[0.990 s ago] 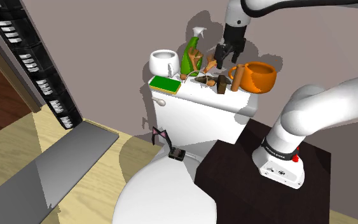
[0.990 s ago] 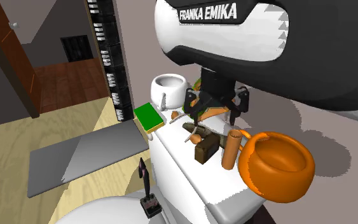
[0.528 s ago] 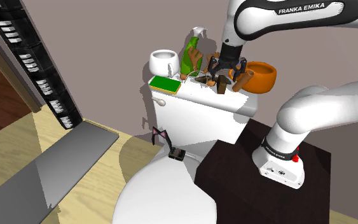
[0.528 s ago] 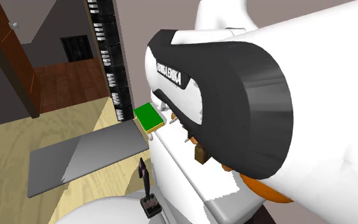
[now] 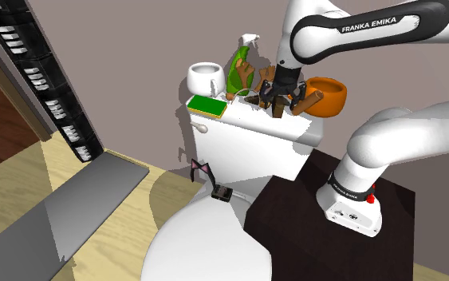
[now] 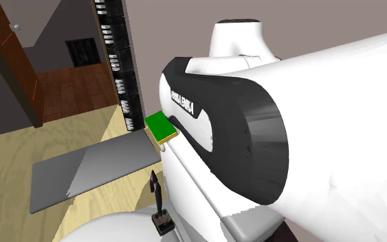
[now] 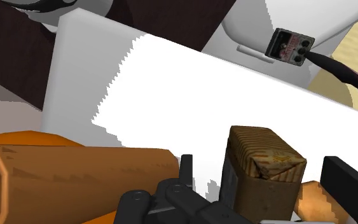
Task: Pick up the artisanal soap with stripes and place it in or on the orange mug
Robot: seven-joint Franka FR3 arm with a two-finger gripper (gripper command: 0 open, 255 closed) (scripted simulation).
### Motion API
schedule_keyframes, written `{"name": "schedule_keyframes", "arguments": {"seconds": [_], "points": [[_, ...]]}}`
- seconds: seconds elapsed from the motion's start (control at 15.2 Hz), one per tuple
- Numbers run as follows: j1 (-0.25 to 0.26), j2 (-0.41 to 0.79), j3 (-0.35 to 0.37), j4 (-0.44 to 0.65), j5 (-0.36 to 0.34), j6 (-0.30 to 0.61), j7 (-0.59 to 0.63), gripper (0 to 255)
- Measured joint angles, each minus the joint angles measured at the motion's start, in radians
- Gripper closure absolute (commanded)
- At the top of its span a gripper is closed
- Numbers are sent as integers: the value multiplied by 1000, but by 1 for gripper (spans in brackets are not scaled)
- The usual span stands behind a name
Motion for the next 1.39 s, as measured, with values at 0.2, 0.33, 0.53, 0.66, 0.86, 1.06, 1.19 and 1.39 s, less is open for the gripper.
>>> {"name": "schedule_keyframes", "arguments": {"seconds": [0.2, 0.33, 0.53, 0.66, 0.86, 1.06, 1.19, 1.39], "points": [[0, 1, 0, -1, 0, 1, 0, 0], [0, 1, 0, -1, 0, 1, 0, 255], [0, 1, 0, -1, 0, 1, 0, 255], [0, 1, 0, -1, 0, 1, 0, 255], [0, 1, 0, -1, 0, 1, 0, 255], [-1, -4, -3, 14, -3, -18, -1, 255], [-3, -10, -7, 35, -6, -45, -1, 255], [-4, -15, -11, 68, -10, -82, 0, 255]]}}
